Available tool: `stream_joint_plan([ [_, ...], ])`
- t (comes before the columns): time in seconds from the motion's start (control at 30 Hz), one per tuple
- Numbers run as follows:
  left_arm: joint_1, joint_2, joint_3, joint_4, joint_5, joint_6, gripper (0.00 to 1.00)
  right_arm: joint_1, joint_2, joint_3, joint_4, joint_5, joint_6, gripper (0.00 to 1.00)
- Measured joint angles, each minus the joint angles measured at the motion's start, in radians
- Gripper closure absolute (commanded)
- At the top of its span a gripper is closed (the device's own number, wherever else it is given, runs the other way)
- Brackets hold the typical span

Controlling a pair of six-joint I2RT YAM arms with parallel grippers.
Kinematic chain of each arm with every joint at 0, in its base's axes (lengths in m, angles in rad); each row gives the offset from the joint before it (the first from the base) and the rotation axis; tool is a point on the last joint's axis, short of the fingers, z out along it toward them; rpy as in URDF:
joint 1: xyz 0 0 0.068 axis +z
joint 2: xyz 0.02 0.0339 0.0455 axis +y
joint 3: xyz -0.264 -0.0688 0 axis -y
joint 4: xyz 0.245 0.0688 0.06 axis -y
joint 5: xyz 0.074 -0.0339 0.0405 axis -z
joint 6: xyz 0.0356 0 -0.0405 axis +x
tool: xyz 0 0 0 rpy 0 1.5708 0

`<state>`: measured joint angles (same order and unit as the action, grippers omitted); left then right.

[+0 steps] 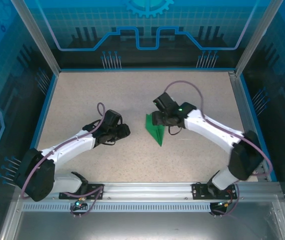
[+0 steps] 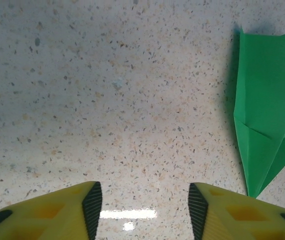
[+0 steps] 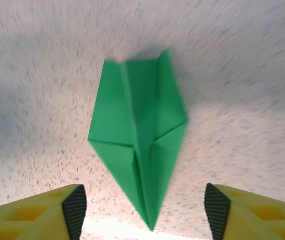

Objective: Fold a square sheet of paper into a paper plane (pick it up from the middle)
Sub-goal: Move a paper plane to the center of the table, then reset both arms

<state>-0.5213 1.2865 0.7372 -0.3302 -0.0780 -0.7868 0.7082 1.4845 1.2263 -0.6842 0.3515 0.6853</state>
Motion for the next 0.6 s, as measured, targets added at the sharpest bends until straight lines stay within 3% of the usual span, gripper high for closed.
stream_joint_plan([
  [0.13, 0.000, -0.048, 0.000, -0.001, -0.034, 0.020, 0.28, -0.006, -0.256, -0.126, 0.009, 0.182, -0.021, 0.06],
  [0.3, 0.000, -0.118, -0.002, -0.006, -0.119, 0.059, 0.15, -0.137, -0.464, -0.318, 0.096, 0.397, -0.113, 0.05],
  [0.4, 0.001, -0.152, -0.007, -0.011, -0.196, 0.085, 0.09, -0.282, -0.483, -0.474, 0.231, 0.414, -0.240, 0.05],
  [0.6, 0.035, -0.182, -0.034, -0.031, -0.358, 0.145, 0.01, -0.490, -0.320, -0.682, 0.529, 0.283, -0.422, 0.05],
])
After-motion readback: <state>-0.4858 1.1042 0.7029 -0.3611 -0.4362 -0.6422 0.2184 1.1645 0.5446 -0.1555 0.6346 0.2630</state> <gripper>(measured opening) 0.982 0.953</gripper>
